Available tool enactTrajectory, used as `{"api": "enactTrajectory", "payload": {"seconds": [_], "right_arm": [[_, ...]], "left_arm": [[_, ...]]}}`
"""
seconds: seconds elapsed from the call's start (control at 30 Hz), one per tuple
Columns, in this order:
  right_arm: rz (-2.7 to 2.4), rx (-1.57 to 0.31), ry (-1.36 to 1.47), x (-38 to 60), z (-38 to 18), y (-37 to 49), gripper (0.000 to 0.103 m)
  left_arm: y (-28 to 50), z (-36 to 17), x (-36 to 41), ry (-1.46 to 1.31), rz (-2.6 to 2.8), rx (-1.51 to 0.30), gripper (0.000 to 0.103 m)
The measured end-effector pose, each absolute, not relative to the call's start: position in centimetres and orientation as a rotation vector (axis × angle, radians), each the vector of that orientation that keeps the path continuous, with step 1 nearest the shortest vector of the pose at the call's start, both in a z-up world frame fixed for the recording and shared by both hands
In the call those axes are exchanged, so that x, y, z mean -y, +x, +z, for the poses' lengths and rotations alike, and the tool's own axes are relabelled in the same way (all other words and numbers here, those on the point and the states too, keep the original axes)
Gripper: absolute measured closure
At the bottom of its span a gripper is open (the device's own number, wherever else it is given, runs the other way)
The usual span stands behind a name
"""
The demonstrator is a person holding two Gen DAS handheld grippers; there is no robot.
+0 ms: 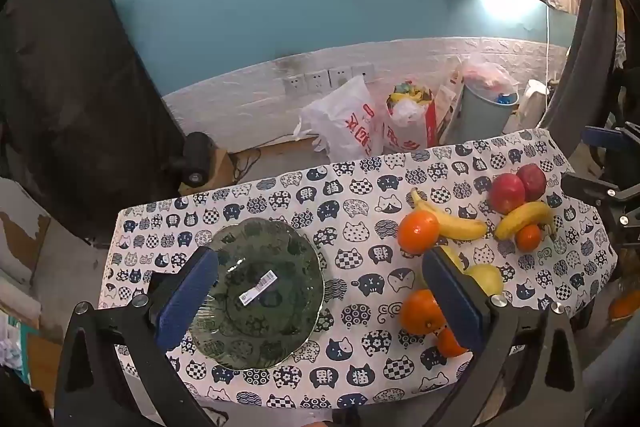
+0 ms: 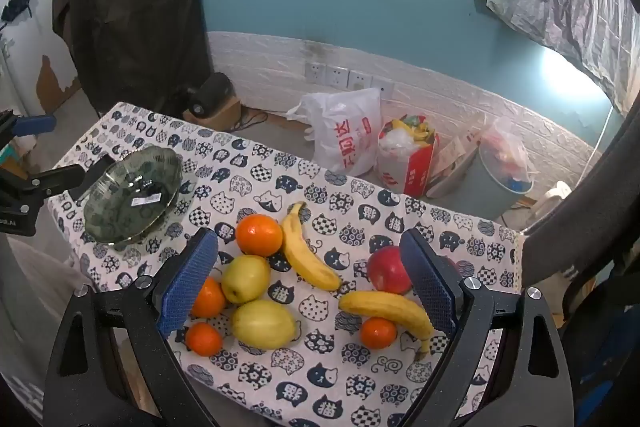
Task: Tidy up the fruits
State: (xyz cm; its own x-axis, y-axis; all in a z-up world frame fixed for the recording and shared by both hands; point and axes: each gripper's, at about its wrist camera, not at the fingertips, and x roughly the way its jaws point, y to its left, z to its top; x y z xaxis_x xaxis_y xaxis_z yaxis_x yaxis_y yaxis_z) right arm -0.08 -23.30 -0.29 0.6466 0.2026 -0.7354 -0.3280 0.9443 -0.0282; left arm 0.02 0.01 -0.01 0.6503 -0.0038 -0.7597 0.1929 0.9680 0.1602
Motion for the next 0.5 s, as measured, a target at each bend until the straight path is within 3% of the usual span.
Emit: {"api": "enactTrajectory", "payload": {"seconds": [0.5], "right_arm": [[0.302, -0.822, -0.174, 23.02, -0.94, -0.29, 0.012]], "left_arm": [[-0.35, -0.28, 0.72, 0.247, -0.125, -0.856, 0.0]]}}
